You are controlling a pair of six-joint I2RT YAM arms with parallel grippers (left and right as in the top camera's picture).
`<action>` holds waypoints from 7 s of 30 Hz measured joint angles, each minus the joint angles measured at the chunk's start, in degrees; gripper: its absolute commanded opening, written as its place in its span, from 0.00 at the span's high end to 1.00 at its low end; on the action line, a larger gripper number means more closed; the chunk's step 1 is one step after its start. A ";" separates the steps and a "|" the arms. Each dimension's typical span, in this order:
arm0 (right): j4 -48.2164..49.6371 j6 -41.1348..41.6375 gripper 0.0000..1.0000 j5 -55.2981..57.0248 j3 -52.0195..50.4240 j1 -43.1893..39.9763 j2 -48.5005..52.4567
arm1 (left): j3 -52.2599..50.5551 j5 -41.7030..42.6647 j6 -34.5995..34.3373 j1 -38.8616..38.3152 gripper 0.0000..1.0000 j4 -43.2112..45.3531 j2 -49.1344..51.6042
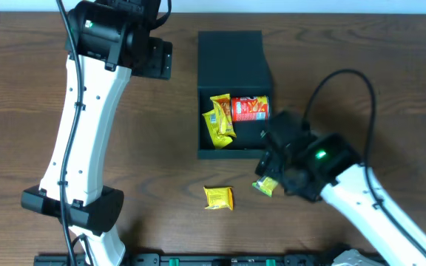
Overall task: Pack container
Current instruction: 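Lower the right gripper to the green-yellow packet and grasp it, then lift the green-yellow packet into the box and release it, then raise the right gripper out of the box and swing it right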
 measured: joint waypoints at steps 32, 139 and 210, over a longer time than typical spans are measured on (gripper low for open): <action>30.29 21.38 0.33 9.03 -20.76 3.76 7.80 | 0.00 0.48 0.00 0.00 0.05 -0.22 0.00; 31.36 36.09 0.98 15.02 11.56 0.94 31.36 | 0.00 5.01 0.00 0.31 0.05 -2.78 0.00; 27.74 -38.77 0.01 -0.39 36.63 -10.12 26.05 | 0.00 14.01 0.76 10.12 0.05 1.75 0.00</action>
